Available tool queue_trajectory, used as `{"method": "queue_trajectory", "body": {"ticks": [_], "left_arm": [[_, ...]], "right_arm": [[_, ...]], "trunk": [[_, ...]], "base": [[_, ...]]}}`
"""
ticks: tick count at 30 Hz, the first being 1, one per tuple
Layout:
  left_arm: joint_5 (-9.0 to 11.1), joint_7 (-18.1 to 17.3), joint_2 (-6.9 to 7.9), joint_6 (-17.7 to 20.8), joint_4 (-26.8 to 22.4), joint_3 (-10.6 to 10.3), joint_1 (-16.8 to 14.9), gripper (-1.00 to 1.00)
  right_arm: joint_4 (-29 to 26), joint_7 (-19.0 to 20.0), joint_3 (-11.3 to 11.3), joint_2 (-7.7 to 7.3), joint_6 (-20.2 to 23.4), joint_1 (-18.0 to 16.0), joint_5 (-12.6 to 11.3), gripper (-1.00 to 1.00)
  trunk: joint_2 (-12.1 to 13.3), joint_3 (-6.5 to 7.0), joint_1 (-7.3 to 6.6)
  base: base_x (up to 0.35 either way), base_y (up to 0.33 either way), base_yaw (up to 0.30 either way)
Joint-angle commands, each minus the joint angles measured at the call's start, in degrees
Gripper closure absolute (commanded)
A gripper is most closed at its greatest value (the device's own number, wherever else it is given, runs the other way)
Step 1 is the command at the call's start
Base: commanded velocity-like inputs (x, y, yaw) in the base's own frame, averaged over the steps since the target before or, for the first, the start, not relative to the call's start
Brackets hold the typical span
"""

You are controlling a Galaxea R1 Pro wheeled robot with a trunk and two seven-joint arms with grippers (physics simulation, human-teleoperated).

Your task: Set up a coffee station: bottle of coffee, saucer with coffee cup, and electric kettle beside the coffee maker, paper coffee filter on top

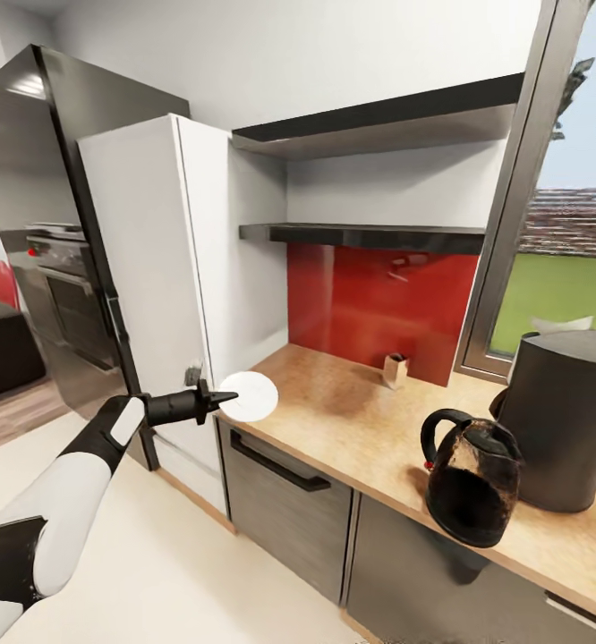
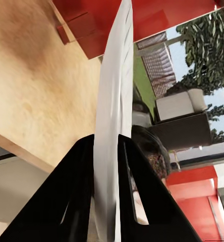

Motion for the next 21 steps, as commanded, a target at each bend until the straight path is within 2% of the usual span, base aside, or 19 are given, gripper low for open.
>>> {"method": "queue_trajectory", "body": {"ticks": [1, 10, 21], "left_arm": [[-0.4, -0.2, 0.05, 0.1, 0.0, 0.2, 0.0, 1.00], [-0.4, 0.7, 0.15, 0.0, 0.5, 0.2, 0.0, 1.00], [-0.4, 0.9, 0.18, -0.1, 0.5, 0.2, 0.1, 1.00]], "right_arm": [[0.1, 0.3, 0.4, -0.02, -0.2, 0.0, -0.6, -1.00], [0.1, 0.3, 0.4, -0.04, -0.2, 0.0, -0.6, -1.00], [0.2, 0.3, 0.4, -0.04, -0.2, 0.0, -0.6, -1.00]], "trunk": [[0.0, -0.02, 0.02], [0.0, -0.02, 0.02], [0.0, -0.02, 0.02]], "base": [[0.035, 0.000, -0.264], [0.268, 0.023, -0.264], [0.261, 0.203, -0.264]]}}
